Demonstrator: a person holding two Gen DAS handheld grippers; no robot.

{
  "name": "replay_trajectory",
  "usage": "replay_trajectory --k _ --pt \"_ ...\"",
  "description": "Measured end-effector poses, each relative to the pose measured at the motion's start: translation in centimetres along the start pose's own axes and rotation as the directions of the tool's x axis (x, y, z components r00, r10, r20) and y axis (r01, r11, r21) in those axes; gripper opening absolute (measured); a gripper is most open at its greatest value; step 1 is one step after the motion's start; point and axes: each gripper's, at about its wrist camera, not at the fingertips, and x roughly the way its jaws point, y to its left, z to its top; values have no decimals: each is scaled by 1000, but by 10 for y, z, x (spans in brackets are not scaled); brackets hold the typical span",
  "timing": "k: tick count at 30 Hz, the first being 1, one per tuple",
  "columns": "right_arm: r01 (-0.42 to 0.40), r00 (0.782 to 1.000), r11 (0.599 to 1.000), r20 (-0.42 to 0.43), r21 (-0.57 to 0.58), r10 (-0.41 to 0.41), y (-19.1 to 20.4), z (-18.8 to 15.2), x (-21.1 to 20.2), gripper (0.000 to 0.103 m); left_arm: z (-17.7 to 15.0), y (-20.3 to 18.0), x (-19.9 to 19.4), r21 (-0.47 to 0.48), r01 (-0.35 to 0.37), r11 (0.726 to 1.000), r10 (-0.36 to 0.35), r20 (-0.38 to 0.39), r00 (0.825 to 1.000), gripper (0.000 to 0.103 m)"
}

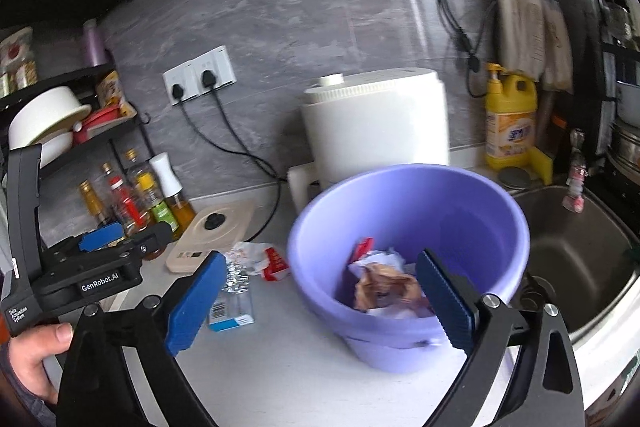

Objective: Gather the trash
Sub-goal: 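Move both tools back from the bucket to the counter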

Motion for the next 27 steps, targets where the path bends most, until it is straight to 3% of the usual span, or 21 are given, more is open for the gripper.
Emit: replay_trajectory --k 12,27 --pt "-63 997 996 -43 -60 60 40 -10 14 94 -20 44 -7 -66 -70 995 69 -24 997 95" --pt "-95 989 990 -125 -102 82 69 -38 31 94 -55 77 2 -121 -99 988 88 -94 992 95"
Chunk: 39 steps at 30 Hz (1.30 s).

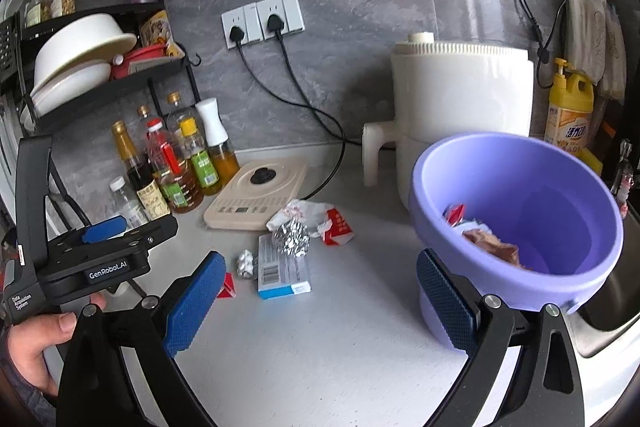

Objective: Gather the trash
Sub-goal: 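Move both tools back from the bucket to the counter, then grasp the red paper scrap with the left gripper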

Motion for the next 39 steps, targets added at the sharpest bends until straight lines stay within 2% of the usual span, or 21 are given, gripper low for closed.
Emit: replay_trajectory --k 9,17,24,33,36,39 --pt "14 999 1000 -51 -16 -15 10 -16 12 94 -21 11 19 -28 13 1000 -15 -54 998 94" --pt "23 994 1000 -103 -10 -24 11 -30 25 91 -33 15 48 -22 7 1000 -10 -135 991 78" --pt "39 990 999 -133 -14 -41 9 -32 36 90 -35 17 77 -35 0 999 -6 -178 984 73" --pt "19 987 999 -157 -36 -25 13 -23 50 90 -46 14 119 -44 -41 998 29 -257 966 67" --pt "15 986 998 -163 -56 -24 16 -18 56 90 -51 14 128 -58 -49 997 31 -280 960 63" --pt "12 988 997 -156 -75 -23 21 -12 62 90 -53 12 130 -47 -60 997 45 -269 962 56"
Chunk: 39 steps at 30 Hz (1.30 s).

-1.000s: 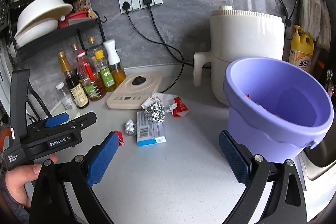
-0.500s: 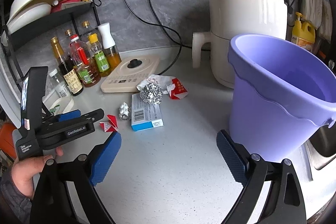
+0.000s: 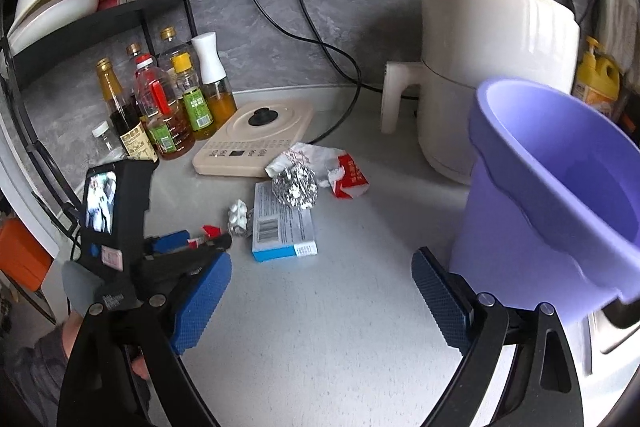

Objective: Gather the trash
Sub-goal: 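Grasp the red paper scrap with the left gripper, then grasp the blue-and-white box with the right gripper while the left holds the red scrap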

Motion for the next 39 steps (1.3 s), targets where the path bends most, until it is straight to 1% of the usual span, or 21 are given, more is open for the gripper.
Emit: replay_trajectory --k 2,5,9,13,18,26,31,34,39 --pt "-4 1000 1000 -3 -7 4 2 3 5 90 1 1 0 -11 4 1000 -4 0 1000 36" --pt "-10 1000 1000 -16 -14 10 5 4 15 90 2 6 -1 -22 38 999 -39 -17 999 34" --pt "-17 1000 1000 -22 -7 17 5 5 25 89 4 11 -13 -16 27 1000 -27 1 1000 33" --pt "-29 999 1000 -29 7 29 5 6 35 89 8 13 -25 1 -6 1000 6 31 1000 33" --pt "-41 998 999 -37 22 42 4 5 42 89 14 18 -31 6 -53 999 53 52 997 33" --pt "-31 998 999 -47 31 32 4 2 54 87 20 18 -36 8 -52 999 52 75 996 34" --pt "-29 998 999 -62 45 32 1 0 68 85 21 20 -33 9 -58 998 57 66 996 34" --pt "-42 996 998 -81 49 46 2 0 76 85 23 22 -31 1 -67 998 67 66 996 34" --pt "-70 993 997 -99 13 71 13 0 88 85 26 27 -26 -13 -81 997 81 64 995 34"
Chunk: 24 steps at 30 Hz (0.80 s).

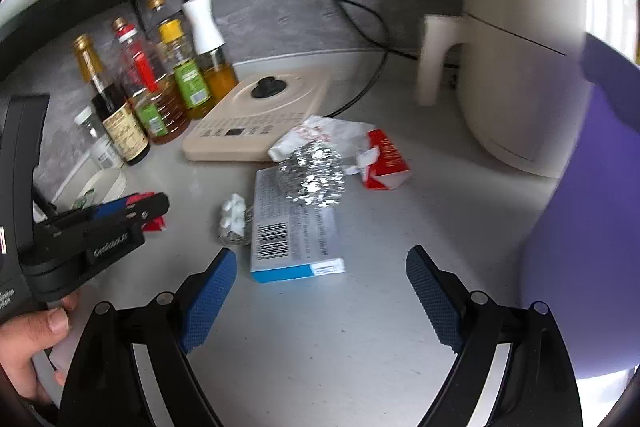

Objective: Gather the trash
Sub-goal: 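Grasp the blue-and-white box with the right gripper while the left holds the red scrap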

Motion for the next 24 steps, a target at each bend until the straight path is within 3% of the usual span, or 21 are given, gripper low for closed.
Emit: replay_trajectory --k 11,12,13,24 --pt "-18 997 999 -82 -32 15 14 1 41 85 3 0 8 0 -5 1000 5 -15 1000 34" --pt "-15 996 999 -92 -36 12 14 0 44 82 3 0 8 -1 -3 1000 3 -15 1000 34" --pt "-21 995 999 -101 -39 17 14 -1 46 63 3 0 8 -1 -3 1000 3 -15 1000 34" --pt "-25 998 996 -59 -82 20 10 -7 15 62 5 -1 5 -17 10 1000 -10 -4 1000 34"
